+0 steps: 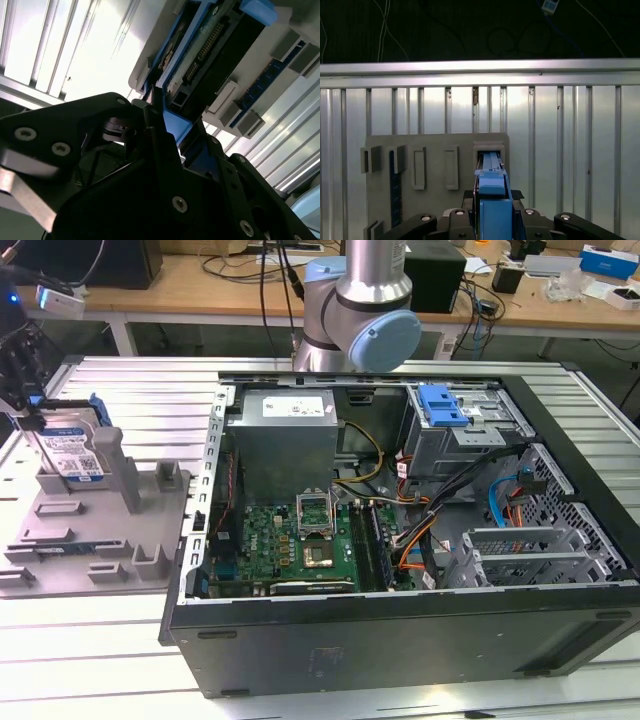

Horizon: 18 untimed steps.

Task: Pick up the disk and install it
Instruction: 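Pick up the disk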

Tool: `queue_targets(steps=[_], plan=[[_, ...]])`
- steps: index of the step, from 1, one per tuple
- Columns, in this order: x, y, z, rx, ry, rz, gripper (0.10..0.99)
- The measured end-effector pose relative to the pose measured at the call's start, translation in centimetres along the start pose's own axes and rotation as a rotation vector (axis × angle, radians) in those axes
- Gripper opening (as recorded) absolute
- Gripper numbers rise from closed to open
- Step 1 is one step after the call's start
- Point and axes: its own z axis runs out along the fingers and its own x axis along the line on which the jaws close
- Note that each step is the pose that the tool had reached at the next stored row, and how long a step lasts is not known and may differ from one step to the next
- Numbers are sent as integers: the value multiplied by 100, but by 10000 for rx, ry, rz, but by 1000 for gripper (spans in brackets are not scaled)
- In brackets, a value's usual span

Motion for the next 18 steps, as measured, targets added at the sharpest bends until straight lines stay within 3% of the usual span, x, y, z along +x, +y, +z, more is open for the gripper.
queue_targets(steps=[4,7,9,10,15,18], plan=[[3,0,0,0,-37,-2,369],[3,0,0,0,-180,-2,369],[5,0,1,0,-329,-2,369],[6,0,0,0,-351,-2,369],[9,1,-8,1,-367,-2,369],[14,1,-69,0,-366,-2,369]])
